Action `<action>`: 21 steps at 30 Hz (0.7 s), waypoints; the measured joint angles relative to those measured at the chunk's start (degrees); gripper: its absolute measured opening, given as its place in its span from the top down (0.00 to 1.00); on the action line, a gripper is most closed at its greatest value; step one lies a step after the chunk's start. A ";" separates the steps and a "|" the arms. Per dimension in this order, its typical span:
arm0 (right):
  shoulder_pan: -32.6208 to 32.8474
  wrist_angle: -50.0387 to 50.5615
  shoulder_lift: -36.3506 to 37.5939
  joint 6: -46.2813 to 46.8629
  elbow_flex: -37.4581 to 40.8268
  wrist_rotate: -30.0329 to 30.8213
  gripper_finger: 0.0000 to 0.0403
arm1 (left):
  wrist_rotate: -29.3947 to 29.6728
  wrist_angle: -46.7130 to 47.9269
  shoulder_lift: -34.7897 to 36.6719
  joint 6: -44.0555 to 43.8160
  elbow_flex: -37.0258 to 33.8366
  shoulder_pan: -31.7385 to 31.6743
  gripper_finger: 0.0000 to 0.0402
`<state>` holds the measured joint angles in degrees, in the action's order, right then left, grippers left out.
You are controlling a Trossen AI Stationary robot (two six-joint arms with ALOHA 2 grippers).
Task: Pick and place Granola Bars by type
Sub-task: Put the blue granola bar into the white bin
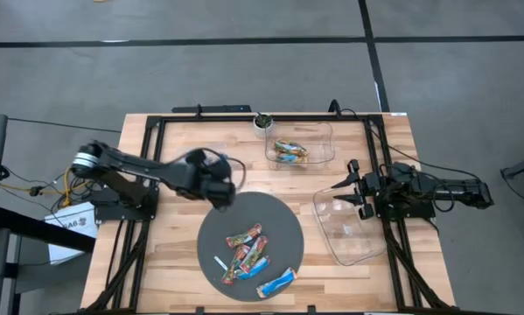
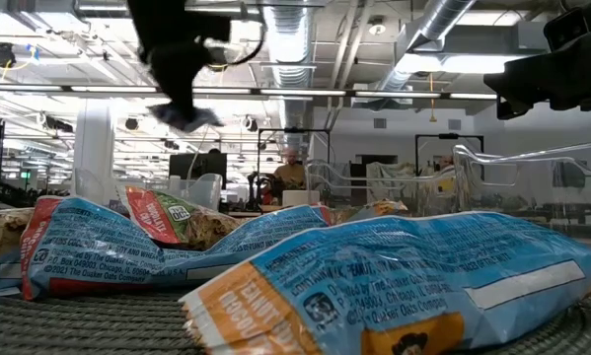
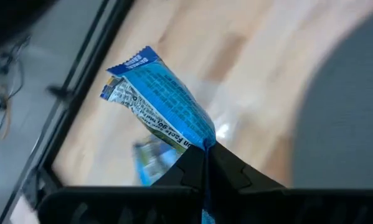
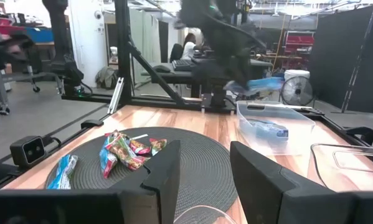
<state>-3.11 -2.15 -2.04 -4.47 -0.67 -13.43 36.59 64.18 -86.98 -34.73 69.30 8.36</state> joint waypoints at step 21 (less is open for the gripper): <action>0.00 -0.01 0.00 0.00 0.00 0.00 0.67 | -2.24 -26.39 11.60 12.90 -28.91 -14.69 1.00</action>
<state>-3.11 -2.16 -2.04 -4.47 -0.67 -13.43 34.35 37.79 -75.37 -21.83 40.40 -6.34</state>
